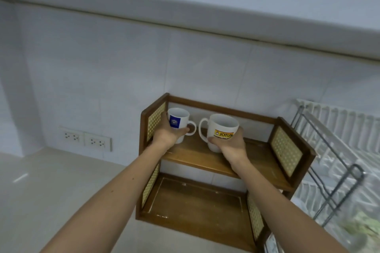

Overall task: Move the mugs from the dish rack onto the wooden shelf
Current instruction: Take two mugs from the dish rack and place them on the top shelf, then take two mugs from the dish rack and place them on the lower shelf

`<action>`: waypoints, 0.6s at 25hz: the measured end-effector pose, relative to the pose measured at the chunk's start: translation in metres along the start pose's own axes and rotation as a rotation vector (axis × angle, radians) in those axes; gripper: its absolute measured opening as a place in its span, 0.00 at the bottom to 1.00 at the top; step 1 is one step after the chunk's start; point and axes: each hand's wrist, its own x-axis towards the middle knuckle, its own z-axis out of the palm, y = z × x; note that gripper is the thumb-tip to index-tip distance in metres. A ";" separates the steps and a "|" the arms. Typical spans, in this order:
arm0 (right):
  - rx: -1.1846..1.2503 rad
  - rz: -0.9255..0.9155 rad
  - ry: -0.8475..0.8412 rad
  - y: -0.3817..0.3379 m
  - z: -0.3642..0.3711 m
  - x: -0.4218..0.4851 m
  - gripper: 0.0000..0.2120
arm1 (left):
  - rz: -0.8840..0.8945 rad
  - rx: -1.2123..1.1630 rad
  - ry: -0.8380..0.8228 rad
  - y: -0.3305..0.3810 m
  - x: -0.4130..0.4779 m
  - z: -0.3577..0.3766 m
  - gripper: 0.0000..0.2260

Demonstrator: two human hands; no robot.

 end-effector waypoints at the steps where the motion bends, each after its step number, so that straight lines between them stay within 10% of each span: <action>1: 0.001 -0.002 -0.008 0.000 0.000 -0.001 0.38 | 0.005 0.004 0.002 -0.001 -0.001 0.000 0.33; 9: -0.223 -0.089 -0.008 0.001 -0.033 -0.050 0.34 | 0.234 0.037 0.269 -0.003 -0.073 0.027 0.32; 15: -0.150 -0.182 -0.054 0.047 -0.112 -0.167 0.33 | 0.391 -0.025 0.033 -0.031 -0.205 0.084 0.20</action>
